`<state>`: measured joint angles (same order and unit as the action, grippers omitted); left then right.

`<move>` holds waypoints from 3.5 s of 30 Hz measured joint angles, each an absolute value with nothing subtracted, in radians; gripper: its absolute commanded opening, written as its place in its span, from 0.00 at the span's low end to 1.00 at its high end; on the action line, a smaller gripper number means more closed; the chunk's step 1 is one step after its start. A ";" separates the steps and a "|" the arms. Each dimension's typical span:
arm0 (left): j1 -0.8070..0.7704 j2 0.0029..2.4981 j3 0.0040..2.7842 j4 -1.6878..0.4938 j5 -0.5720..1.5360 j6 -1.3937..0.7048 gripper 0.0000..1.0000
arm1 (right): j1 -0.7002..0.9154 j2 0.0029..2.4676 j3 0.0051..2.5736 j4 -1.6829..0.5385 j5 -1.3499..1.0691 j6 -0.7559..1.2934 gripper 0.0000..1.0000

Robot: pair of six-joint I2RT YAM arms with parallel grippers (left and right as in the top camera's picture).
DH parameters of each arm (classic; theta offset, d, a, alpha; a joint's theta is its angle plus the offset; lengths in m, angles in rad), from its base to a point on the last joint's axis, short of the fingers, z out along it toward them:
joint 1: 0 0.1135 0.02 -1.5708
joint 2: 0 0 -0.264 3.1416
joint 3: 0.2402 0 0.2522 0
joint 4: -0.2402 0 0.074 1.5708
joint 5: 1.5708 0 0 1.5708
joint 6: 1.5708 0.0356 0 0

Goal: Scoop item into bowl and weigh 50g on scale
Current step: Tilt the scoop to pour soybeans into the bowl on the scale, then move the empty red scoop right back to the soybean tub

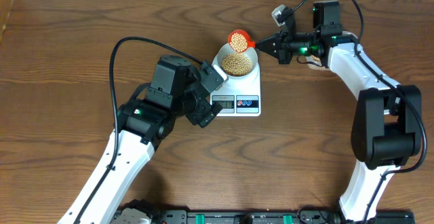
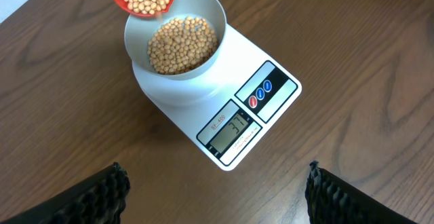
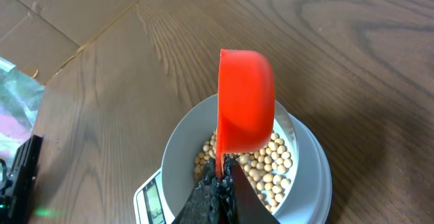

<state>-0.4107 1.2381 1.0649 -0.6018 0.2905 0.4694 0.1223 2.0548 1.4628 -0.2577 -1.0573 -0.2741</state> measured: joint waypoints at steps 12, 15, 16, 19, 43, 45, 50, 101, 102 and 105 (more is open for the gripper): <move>-0.410 1.238 1.065 -0.602 0.290 0.469 0.86 | 0.122 2.055 1.463 -0.258 -1.057 -0.311 0.01; -0.411 1.238 1.065 -0.602 0.290 0.469 0.86 | 0.122 2.055 1.463 -0.267 -1.057 -0.322 0.01; -0.411 1.238 1.065 -0.602 0.290 0.469 0.86 | 0.122 2.055 1.463 -0.273 -1.056 -0.324 0.01; -0.410 1.238 1.065 -0.602 0.290 0.469 0.86 | 0.122 2.055 1.463 -0.294 -1.056 -0.328 0.01; -0.411 1.238 1.065 -0.602 0.290 0.469 0.86 | 0.122 2.055 1.463 -0.310 -1.054 -0.541 0.01; -0.410 1.238 1.065 -0.602 0.290 0.469 0.86 | 0.122 2.055 1.463 -0.309 -1.054 -0.556 0.01; -0.411 1.238 1.065 -0.602 0.290 0.469 0.86 | 0.122 2.055 1.463 -0.309 -1.054 -0.579 0.01; -0.411 1.238 1.065 -0.602 0.290 0.469 0.86 | 0.124 2.055 1.463 -0.310 -1.053 -0.582 0.01; -0.410 1.238 1.065 -0.602 0.290 0.469 0.86 | 0.124 2.055 1.463 -0.311 -1.053 -0.579 0.01; -0.411 1.238 1.065 -0.602 0.290 0.469 0.86 | 0.124 2.055 1.463 -0.321 -1.053 -0.568 0.01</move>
